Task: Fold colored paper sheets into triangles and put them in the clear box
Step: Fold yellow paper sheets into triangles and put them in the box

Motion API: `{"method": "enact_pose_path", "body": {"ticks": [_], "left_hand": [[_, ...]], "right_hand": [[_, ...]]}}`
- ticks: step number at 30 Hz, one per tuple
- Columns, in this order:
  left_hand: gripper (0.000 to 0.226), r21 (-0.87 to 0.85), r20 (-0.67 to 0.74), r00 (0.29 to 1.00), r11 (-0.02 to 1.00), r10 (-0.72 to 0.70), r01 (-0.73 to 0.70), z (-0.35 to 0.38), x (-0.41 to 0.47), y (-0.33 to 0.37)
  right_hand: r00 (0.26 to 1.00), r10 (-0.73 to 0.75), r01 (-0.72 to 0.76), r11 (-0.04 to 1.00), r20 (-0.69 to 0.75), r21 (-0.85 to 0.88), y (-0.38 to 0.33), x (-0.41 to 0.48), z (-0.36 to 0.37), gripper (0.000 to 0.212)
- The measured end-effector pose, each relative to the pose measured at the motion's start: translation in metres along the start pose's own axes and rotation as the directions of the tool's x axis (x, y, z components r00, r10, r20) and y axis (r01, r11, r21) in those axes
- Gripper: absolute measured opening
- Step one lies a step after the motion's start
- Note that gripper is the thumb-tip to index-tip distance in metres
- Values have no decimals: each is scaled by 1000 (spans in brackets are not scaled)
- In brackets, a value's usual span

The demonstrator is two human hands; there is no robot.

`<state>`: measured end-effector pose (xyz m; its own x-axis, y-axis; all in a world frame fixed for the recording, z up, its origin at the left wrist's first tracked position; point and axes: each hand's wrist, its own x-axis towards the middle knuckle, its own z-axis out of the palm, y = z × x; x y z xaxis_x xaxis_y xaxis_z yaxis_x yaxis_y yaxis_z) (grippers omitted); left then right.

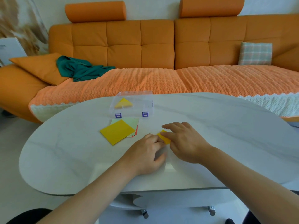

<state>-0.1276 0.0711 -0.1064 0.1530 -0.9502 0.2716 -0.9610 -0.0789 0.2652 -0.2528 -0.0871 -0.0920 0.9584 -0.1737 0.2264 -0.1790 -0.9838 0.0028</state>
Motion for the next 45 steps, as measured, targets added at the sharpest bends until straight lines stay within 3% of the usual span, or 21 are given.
{"method": "enact_pose_path", "body": {"ticks": [5,11,15,22,29,32,35,37,40,42,45], "left_hand": [[45,18,-20,1000,1000,4,-4,3,0,0],[45,20,12,1000,1000,-5,5,3,-1,2],[46,112,-11,999,993,-40,41,1,2,1],[41,155,-152,983,980,-103,126,-1,-8,-14],[54,215,-79,982,959,-172,185,-5,-17,-14],[41,279,-139,980,943,-145,179,-3,-17,-21],[18,338,-18,995,936,-95,95,-6,-20,-20],[23,302,20,996,950,-85,75,-13,-21,-22],[38,263,-106,989,956,-107,131,-15,-17,-25],[45,131,-144,983,983,-111,130,-19,-15,-20],[47,32,54,994,995,-94,92,-15,-10,-11]], "right_hand": [[994,-92,87,992,-54,-88,-5,-14,9,42],[995,-40,35,998,-92,-50,-9,-23,10,37],[997,8,-13,998,-77,-64,-10,-22,10,38],[993,48,-52,998,-106,-33,-9,-20,14,40],[989,58,-60,998,-138,-12,-9,-22,17,38],[989,62,-62,998,-134,1,-8,-22,18,39],[990,67,-65,998,-126,21,-8,-22,19,40],[989,74,-71,997,-129,27,-8,-21,19,39],[988,77,-72,996,-131,44,-6,-17,20,38],[990,61,-56,998,-125,42,-6,-11,21,38],[992,34,-32,999,-120,15,-8,-4,22,39]]}}
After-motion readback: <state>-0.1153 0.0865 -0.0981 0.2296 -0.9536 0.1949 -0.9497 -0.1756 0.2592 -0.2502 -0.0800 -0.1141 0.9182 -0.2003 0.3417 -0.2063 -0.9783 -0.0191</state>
